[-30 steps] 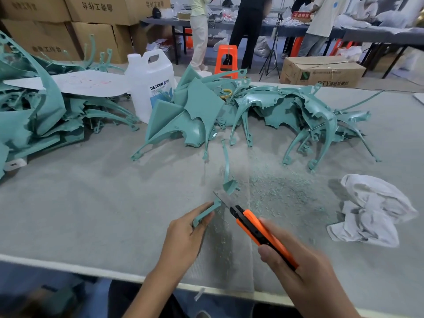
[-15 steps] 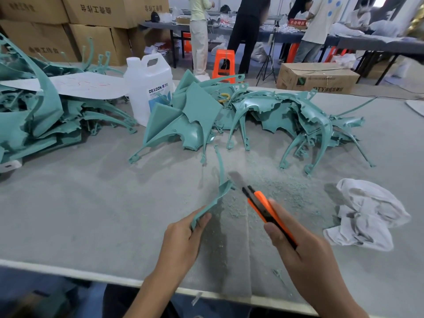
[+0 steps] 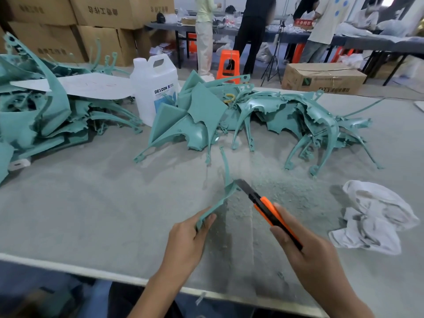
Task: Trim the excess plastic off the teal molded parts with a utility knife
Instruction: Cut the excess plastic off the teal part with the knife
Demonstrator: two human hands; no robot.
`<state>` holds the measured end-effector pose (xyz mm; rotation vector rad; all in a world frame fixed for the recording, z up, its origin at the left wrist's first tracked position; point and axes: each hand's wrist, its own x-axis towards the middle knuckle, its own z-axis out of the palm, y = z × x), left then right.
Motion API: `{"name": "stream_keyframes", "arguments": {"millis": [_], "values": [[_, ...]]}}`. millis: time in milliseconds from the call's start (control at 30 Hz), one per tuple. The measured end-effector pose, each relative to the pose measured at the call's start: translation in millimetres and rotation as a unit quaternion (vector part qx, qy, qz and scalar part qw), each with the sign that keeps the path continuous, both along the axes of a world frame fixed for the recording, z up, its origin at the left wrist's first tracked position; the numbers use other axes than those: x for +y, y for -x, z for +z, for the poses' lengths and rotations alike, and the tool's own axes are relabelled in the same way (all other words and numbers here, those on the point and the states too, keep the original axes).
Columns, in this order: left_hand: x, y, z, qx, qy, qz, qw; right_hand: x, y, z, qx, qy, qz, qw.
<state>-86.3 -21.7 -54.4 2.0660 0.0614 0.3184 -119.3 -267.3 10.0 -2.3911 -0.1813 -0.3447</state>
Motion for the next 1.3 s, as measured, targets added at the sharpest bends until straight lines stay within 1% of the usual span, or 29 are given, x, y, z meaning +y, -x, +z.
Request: {"name": "stream_keyframes", "arguments": {"millis": [67,100,200,233,267,333,400,500,567,633,667,767,833,967,1000,1100,1167,1233,1300], "values": [[0,0,-1,0.002,0.011,0.001,1.000,-1,-5,4,-0.016,0.015,-0.040,0.999],[1,0,-1,0.005,0.016,0.002,1.000,1,-4,5,-0.021,0.007,-0.037,0.999],[0,0,-2,0.001,0.009,0.014,1.000,11,7,4,-0.027,-0.013,0.033,0.999],[0,0,-2,0.000,0.005,0.015,1.000,13,6,4,-0.026,-0.010,0.038,0.999],[0,0,-2,0.002,0.004,0.012,1.000,11,3,4,-0.025,-0.007,0.023,0.999],[0,1,-3,0.005,0.012,0.011,1.000,5,-4,3,-0.022,0.001,-0.038,0.999],[1,0,-3,0.004,0.018,0.011,1.000,6,0,3,-0.051,-0.011,-0.060,0.997],[0,0,-1,0.002,0.008,0.015,1.000,27,21,4,-0.106,-0.011,-0.006,0.994],[1,0,0,-0.002,-0.006,0.008,1.000,39,32,0,-0.106,0.008,0.049,0.993],[1,1,0,-0.004,-0.026,0.004,1.000,44,32,-4,-0.107,0.024,0.068,0.992],[2,1,0,-0.001,-0.024,0.003,1.000,43,29,-5,-0.115,0.020,0.050,0.992],[1,0,0,0.014,0.003,0.008,1.000,32,16,-6,-0.123,-0.047,-0.034,0.991],[0,0,-1,0.013,0.005,0.010,1.000,28,15,-2,-0.135,-0.056,-0.039,0.988],[2,-1,-2,0.004,-0.008,0.004,1.000,38,25,-6,-0.079,-0.006,0.068,0.994],[2,-2,-2,0.010,-0.003,0.008,1.000,40,23,-9,-0.065,-0.018,0.074,0.995],[2,-5,1,0.030,0.041,0.027,0.998,40,12,-16,-0.075,-0.042,0.033,0.996],[2,-4,4,0.038,0.056,0.027,0.997,39,10,-18,-0.063,-0.047,0.021,0.997],[2,-3,5,0.042,0.068,0.031,0.996,43,12,-19,-0.073,-0.029,0.022,0.997],[2,-1,4,0.038,0.059,0.021,0.997,51,17,-19,-0.067,-0.028,0.047,0.996]]}}
